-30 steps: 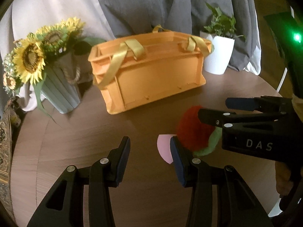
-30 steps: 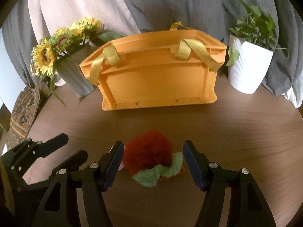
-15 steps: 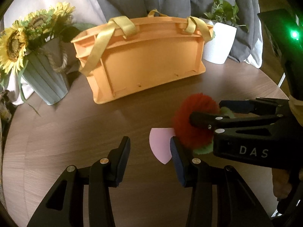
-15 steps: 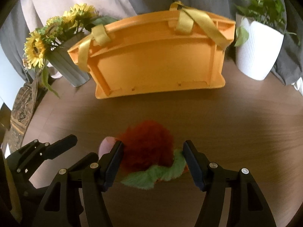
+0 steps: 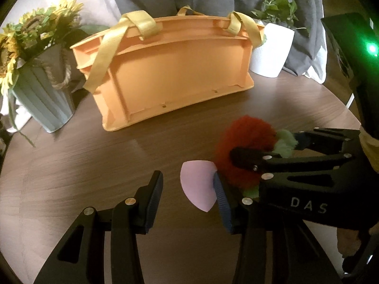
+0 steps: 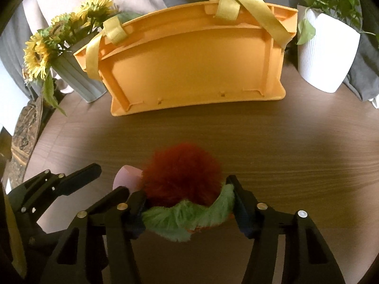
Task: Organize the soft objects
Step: 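Move the left gripper to the pink sponge while the right gripper approaches the red pom-pom, then close the left gripper on the pink sponge while the right gripper grasps the red pom-pom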
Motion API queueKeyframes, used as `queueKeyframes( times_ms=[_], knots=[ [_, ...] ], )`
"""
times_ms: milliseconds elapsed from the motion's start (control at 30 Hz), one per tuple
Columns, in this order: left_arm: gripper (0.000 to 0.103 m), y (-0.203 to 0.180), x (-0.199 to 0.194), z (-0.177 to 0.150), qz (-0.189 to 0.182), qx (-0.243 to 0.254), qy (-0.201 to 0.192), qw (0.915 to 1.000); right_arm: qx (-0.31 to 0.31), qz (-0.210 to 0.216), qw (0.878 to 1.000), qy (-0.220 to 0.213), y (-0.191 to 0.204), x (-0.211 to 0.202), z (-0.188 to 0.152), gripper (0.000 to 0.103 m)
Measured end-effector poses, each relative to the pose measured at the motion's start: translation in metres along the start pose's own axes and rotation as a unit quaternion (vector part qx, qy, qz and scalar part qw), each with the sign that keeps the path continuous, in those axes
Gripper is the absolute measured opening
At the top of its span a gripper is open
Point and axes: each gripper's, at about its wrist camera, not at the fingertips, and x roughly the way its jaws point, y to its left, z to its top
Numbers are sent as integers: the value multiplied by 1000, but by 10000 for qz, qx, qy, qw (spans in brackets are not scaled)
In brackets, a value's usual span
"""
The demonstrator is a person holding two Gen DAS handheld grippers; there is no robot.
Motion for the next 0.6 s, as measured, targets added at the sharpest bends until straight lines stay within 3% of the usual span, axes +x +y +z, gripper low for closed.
queueKeyframes(
  times_ms=[167,333,600],
  knots=[
    [44,-1,6,2,-196,-37,44,9998,4,-8,10000,-15,-2,0,0,50],
    [35,-6,11,1,-475,-105,138,9987,16,-15,10000,-29,-3,1,-1,42],
    [33,-13,4,-2,-199,-196,58,9996,-80,-19,9999,-106,-4,-5,-4,37]
  ],
)
